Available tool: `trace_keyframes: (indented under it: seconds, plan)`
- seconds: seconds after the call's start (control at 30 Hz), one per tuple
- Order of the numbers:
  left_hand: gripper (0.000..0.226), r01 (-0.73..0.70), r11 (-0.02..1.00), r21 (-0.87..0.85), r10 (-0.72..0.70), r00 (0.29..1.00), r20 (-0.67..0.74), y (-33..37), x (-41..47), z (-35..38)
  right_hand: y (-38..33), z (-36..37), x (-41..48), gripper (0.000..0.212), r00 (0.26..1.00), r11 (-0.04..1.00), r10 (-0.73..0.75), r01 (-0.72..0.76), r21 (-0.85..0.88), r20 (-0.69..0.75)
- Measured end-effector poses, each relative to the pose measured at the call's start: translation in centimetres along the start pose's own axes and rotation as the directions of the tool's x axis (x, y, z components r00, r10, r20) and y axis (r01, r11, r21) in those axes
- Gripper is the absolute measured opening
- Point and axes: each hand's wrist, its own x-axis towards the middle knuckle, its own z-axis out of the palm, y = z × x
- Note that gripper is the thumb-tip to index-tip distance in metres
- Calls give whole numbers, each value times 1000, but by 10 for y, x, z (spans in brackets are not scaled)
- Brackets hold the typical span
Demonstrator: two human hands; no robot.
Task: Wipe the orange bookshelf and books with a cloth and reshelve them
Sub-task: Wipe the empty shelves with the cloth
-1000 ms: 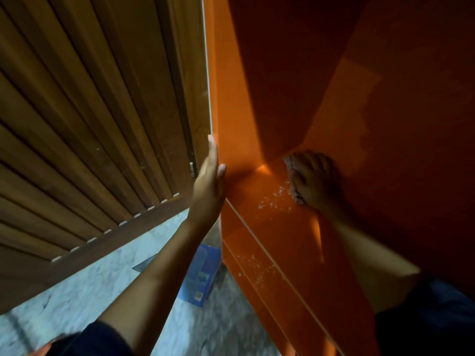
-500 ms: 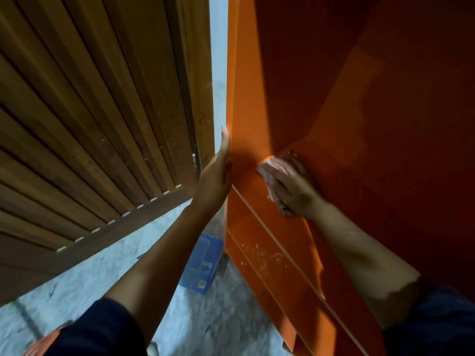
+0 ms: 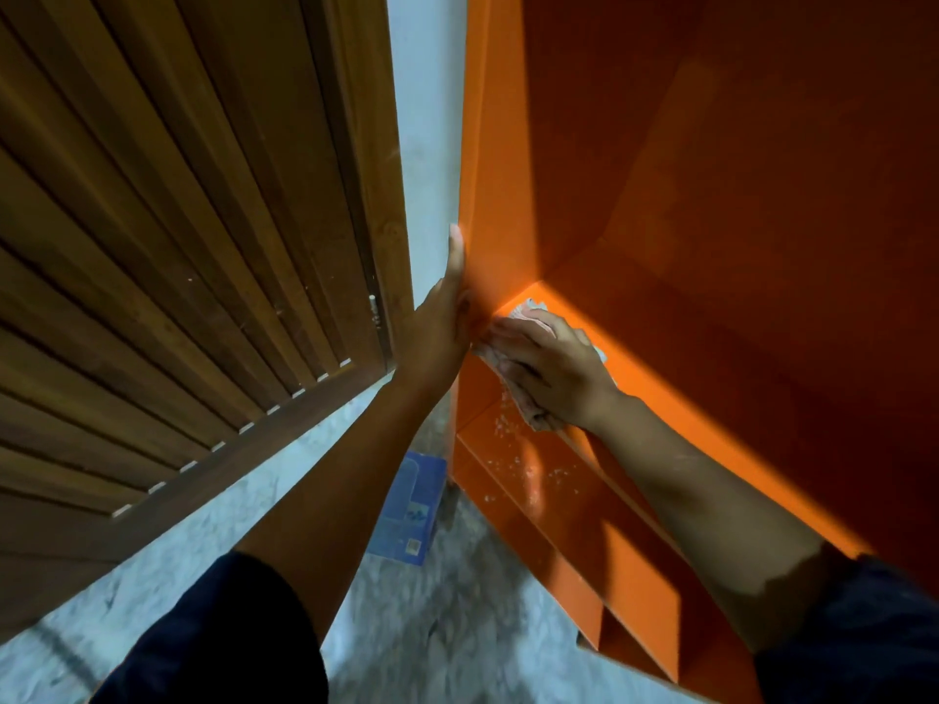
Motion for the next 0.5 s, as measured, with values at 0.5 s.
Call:
trace_keyframes:
  seconds: [0.5]
  plan:
    - [56, -261, 964, 52, 260, 965, 25, -28, 10, -14, -70, 3, -21, 37, 958, 960, 273, -265, 86, -94]
